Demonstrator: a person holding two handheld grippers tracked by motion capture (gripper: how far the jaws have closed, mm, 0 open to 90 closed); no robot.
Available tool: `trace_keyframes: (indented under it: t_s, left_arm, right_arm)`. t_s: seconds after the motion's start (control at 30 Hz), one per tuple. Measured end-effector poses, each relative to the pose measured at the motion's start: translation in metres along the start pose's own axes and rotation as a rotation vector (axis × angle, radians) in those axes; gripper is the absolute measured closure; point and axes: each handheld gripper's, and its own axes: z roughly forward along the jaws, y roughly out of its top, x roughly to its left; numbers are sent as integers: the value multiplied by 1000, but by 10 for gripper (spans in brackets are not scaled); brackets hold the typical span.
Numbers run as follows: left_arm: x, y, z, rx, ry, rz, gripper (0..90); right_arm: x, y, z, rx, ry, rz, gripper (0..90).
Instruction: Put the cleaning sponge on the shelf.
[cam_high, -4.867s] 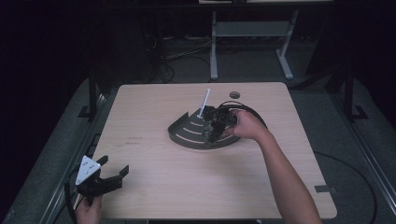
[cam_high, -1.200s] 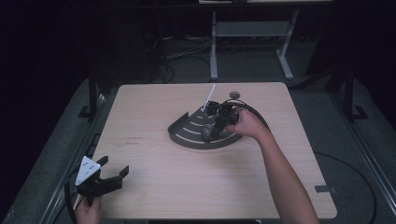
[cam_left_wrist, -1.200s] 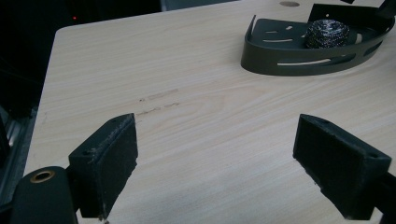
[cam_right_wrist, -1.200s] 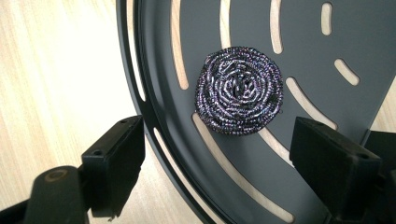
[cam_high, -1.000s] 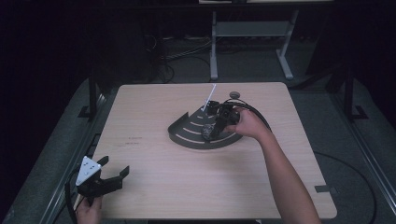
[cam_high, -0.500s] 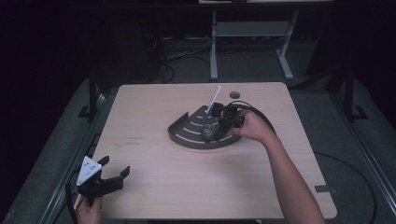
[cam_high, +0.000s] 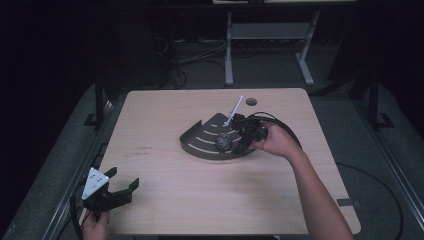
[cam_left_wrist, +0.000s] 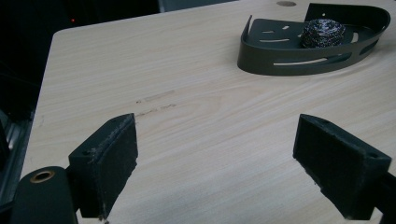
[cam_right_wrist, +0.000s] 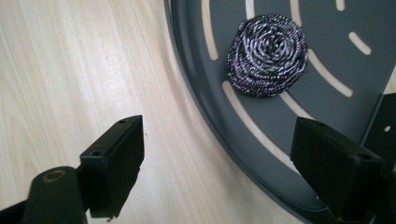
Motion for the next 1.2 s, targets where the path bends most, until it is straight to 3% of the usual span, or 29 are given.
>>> trace_keyframes:
  t_s: [0.57, 1.2]
  left_arm:
    - [-2, 0, 0, 3, -1, 4, 132]
    - [-3, 0, 1, 7, -5, 4, 132]
  right_arm:
    - [20, -19, 0, -5, 10, -31, 169]
    - [32, -40, 10, 9, 27, -30, 166]
